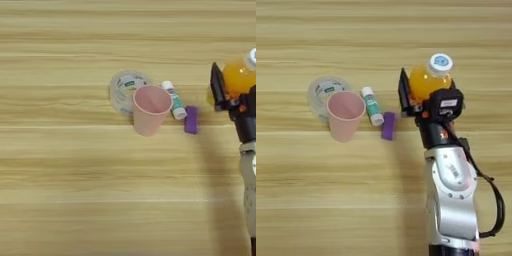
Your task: Move the objects on the table
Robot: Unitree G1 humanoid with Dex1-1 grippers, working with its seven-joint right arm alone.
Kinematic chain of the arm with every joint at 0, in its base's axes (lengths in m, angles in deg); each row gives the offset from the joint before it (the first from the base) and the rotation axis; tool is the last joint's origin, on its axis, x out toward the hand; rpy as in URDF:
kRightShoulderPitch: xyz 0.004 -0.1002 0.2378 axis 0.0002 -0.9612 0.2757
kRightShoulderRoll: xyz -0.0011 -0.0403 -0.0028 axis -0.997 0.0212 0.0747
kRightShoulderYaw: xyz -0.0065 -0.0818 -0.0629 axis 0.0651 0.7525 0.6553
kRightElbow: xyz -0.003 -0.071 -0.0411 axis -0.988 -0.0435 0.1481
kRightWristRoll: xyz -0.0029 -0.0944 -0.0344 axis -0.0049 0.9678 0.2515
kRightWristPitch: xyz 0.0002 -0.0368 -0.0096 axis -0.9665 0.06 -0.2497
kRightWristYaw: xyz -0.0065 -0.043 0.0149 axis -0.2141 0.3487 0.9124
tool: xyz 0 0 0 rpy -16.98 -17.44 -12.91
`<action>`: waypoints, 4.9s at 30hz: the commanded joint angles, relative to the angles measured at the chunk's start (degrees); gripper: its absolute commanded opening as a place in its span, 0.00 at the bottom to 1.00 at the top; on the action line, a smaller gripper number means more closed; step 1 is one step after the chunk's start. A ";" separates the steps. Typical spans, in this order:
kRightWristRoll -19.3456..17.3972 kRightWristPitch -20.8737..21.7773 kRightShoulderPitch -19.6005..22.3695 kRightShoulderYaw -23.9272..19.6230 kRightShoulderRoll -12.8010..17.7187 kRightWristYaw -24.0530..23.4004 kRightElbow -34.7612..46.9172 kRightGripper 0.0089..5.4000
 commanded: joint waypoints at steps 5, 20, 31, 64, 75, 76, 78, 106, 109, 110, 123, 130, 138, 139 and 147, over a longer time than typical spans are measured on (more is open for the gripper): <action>3.49 -2.82 10.97 -4.95 2.39 -9.13 -6.98 0.63; 2.46 -1.34 15.90 -4.74 3.42 -8.41 -22.83 0.63; 1.15 1.72 17.57 -4.86 3.89 -6.36 -29.53 0.63; -0.06 4.99 19.54 -4.52 4.37 -5.87 -38.64 0.85; -0.51 3.92 16.00 -3.87 3.11 -6.05 -33.20 0.99; -0.55 3.58 15.04 -3.75 2.87 -6.09 -31.73 0.99; -0.79 2.66 13.02 -3.62 2.39 -6.16 -28.40 0.99; -1.51 -6.92 -6.20 0.59 -1.64 -2.85 -9.33 0.99; -1.55 -7.19 -7.54 1.67 -2.12 -2.22 -8.58 0.99; -1.48 -7.25 -7.99 2.00 -2.26 -2.02 -8.17 0.99; -0.67 -8.28 -10.40 6.31 -2.67 0.03 -6.50 0.99; -0.79 -9.79 -9.28 6.99 -2.04 1.43 -7.95 0.99; -0.78 -10.85 -7.11 6.51 -1.58 1.84 -9.97 0.99; -0.67 -10.90 -6.86 6.58 -1.48 1.89 -10.26 0.99; -0.77 -11.53 -4.33 6.69 -1.52 2.14 -13.22 0.99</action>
